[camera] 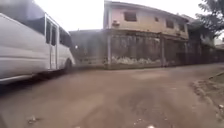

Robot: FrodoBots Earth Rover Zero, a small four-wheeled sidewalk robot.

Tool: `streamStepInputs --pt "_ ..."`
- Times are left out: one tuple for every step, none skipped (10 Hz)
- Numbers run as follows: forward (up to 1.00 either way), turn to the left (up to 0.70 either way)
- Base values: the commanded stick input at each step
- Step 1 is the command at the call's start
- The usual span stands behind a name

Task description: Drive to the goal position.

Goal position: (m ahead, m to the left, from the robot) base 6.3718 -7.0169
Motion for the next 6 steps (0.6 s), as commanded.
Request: streamStepInputs --pt "1.0 0.0" --pt "1.0 -0.27" --pt "1.0 -0.27" --pt "1.0 -0.27" --pt "1.0 -0.27" --pt "1.0 -0.27"
